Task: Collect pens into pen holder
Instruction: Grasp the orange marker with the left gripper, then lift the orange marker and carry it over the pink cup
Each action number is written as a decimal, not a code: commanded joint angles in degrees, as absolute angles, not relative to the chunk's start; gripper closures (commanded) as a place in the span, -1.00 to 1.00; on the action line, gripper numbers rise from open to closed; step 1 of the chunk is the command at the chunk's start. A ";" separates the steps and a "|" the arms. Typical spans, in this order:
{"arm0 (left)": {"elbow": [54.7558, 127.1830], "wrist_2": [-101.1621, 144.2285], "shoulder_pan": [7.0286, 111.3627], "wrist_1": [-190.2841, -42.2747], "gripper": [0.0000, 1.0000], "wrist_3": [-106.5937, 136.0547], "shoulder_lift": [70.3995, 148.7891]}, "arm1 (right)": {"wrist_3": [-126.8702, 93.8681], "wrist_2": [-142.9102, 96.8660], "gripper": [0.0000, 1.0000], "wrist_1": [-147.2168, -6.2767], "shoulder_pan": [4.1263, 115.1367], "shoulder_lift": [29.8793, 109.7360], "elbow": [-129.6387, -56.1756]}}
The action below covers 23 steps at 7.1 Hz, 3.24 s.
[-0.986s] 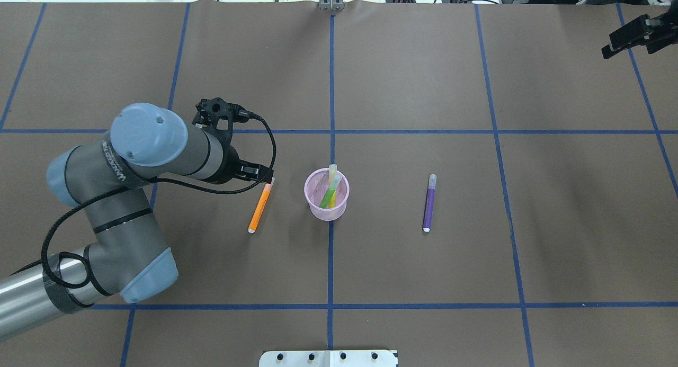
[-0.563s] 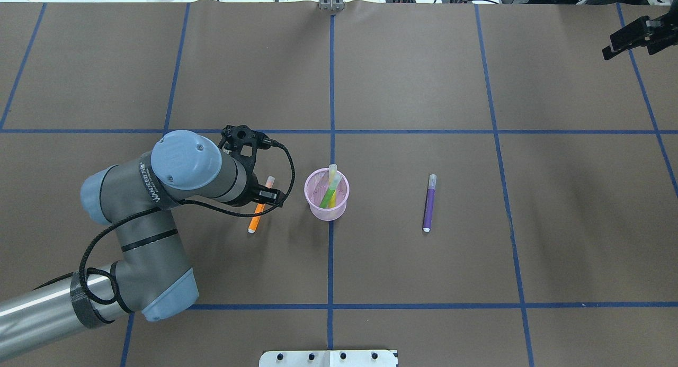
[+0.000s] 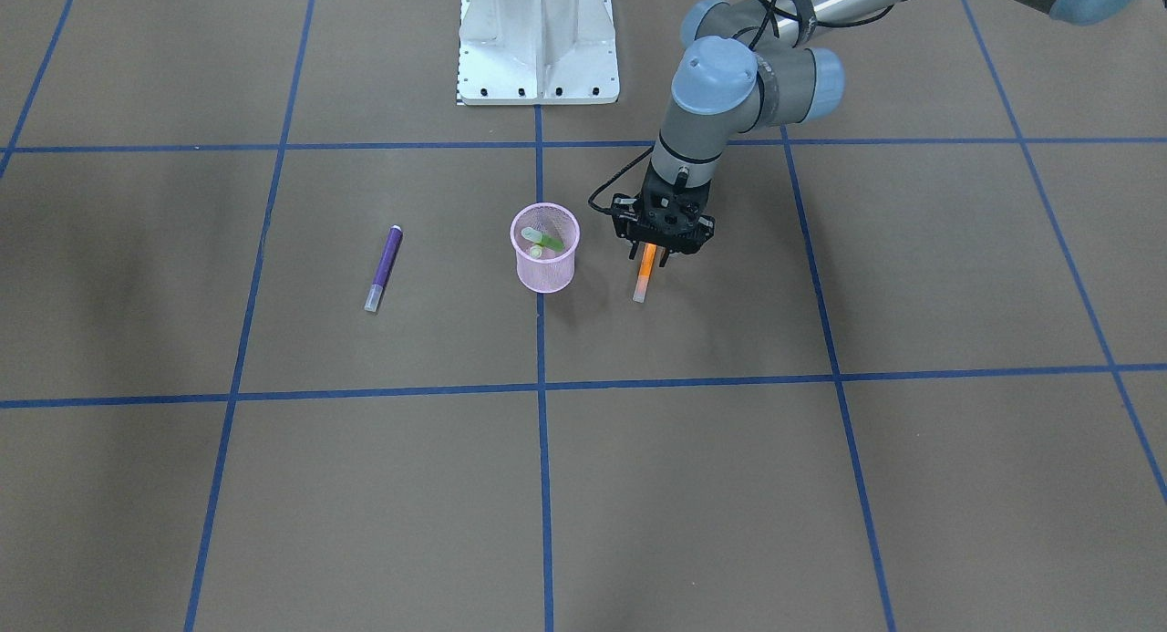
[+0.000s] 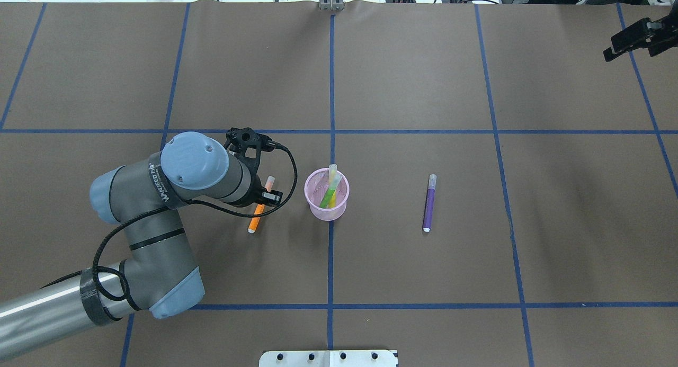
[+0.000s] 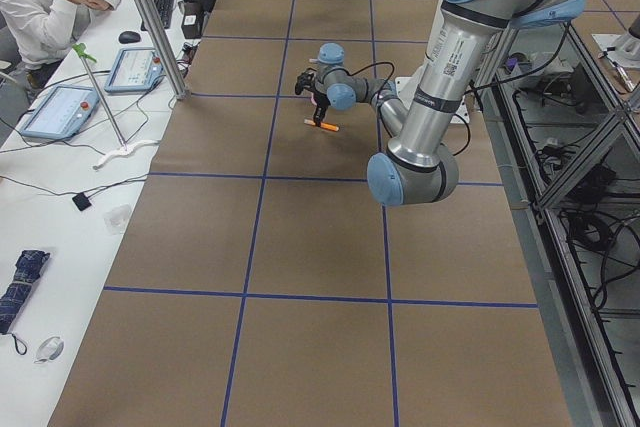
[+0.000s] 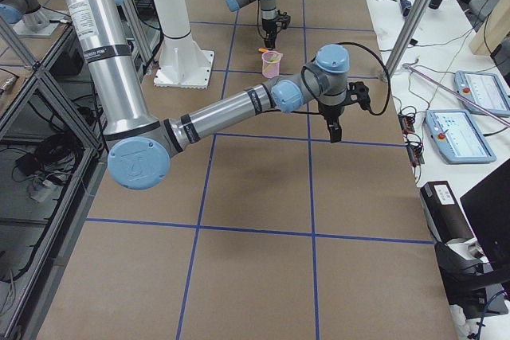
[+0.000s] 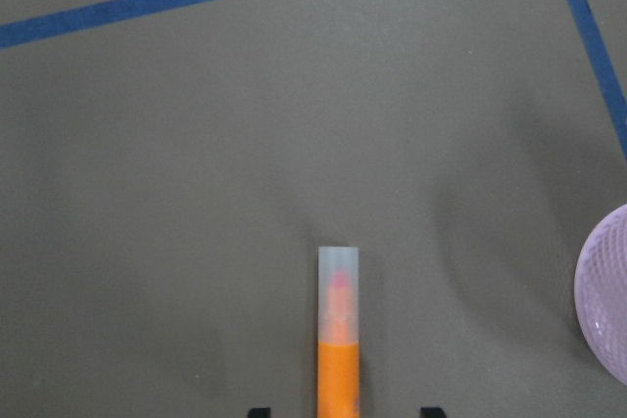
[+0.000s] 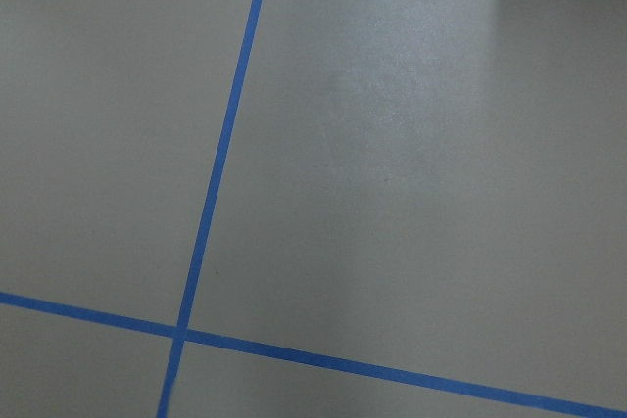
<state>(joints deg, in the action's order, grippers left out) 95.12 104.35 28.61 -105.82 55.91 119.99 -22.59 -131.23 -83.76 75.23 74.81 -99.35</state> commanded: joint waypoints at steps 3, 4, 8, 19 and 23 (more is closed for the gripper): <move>92.20 104.41 28.74 -105.91 0.08 55.90 121.82 | -22.59 -131.22 -1.00 -83.76 75.23 74.97 -99.40; 92.20 104.41 28.83 -105.91 0.10 55.90 121.64 | -22.59 -131.22 -1.00 -83.76 75.23 74.97 -99.40; 91.76 104.41 28.74 -105.82 0.21 55.90 121.55 | -22.59 -131.22 -1.00 -83.76 75.23 74.97 -99.14; 106.00 93.28 30.50 -135.97 1.00 49.66 117.69 | -22.59 -131.22 -1.00 -83.76 75.23 74.80 -99.32; 92.69 77.35 21.27 -158.65 1.00 41.66 119.18 | -22.59 -131.13 -1.00 -83.76 75.15 74.79 -99.40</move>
<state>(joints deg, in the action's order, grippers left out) 98.72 79.86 22.52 -149.93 43.61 118.92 -22.59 -131.20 -83.76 75.18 74.80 -99.34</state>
